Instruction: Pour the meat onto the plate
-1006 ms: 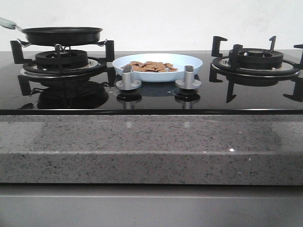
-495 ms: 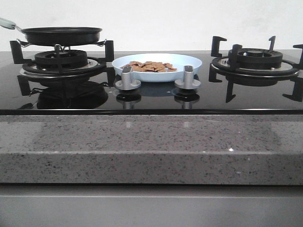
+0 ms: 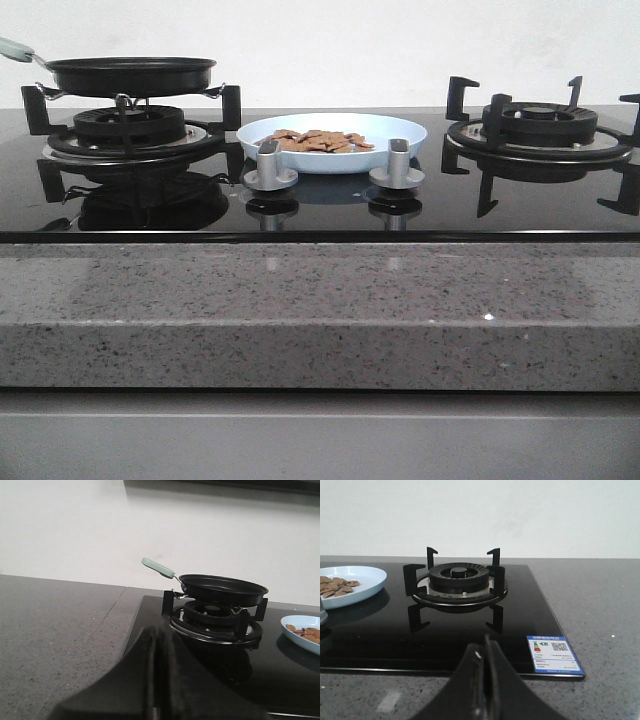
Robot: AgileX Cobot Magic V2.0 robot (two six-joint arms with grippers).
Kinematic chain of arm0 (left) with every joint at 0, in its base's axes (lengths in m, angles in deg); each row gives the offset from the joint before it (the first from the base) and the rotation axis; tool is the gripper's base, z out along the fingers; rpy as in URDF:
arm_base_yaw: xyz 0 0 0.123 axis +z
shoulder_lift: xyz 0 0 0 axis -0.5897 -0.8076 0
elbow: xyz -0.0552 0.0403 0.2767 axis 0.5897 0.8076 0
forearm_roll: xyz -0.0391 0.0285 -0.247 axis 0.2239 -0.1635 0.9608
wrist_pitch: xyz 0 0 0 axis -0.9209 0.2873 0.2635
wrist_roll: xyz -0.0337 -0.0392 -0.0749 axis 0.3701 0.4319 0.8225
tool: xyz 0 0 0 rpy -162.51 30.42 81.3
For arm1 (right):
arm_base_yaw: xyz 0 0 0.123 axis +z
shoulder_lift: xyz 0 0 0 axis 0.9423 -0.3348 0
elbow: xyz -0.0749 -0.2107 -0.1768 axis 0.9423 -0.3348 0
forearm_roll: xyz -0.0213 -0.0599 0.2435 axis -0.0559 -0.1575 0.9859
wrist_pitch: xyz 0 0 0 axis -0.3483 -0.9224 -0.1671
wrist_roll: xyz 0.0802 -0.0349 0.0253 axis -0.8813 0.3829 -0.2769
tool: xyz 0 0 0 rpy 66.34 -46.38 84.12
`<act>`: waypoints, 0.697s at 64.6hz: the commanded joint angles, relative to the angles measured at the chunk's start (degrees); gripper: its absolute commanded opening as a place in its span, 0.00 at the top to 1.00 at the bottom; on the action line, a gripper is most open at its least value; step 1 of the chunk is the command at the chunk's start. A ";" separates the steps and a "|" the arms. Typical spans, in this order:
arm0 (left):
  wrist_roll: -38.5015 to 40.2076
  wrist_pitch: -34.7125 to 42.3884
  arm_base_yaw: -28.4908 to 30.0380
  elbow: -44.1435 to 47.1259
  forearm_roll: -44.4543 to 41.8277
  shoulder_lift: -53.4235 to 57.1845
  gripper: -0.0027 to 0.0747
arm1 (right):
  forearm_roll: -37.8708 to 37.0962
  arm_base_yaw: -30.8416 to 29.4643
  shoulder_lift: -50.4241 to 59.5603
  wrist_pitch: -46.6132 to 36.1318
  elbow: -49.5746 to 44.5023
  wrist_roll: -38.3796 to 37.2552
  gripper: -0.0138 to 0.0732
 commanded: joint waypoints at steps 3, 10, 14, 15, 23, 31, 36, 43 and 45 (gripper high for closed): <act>-0.03 4.77 -0.02 0.48 0.56 0.89 0.99 | 0.27 -0.44 0.98 -5.10 0.27 0.50 0.92; -0.03 4.77 -0.02 0.48 0.56 0.89 0.99 | 0.27 -0.44 0.98 -5.10 0.27 0.50 0.92; -0.03 4.77 -0.02 0.48 0.56 0.89 0.99 | 0.19 -0.44 0.98 -5.23 0.27 0.50 0.92; -0.03 4.77 -0.02 0.48 0.56 0.89 0.99 | 0.14 -0.44 0.98 -5.10 0.27 0.50 0.92; -0.03 4.77 -0.02 0.48 0.56 0.89 0.99 | -6.86 -0.44 0.98 -4.50 0.27 -2.95 0.92; -0.03 4.77 -0.02 0.48 0.56 0.89 0.99 | -15.22 -0.44 0.98 -4.45 0.27 -10.95 0.92; -0.03 4.77 -0.02 0.48 0.56 0.89 0.99 | -15.54 -0.44 0.98 -3.79 0.21 -12.73 0.92; -0.03 4.77 -0.02 0.48 0.56 0.89 0.99 | -15.54 -0.44 0.98 -2.77 0.21 -12.73 0.92; -0.03 4.77 -0.02 0.48 0.56 0.89 0.99 | -15.54 -0.44 0.98 -2.63 0.21 -12.73 0.92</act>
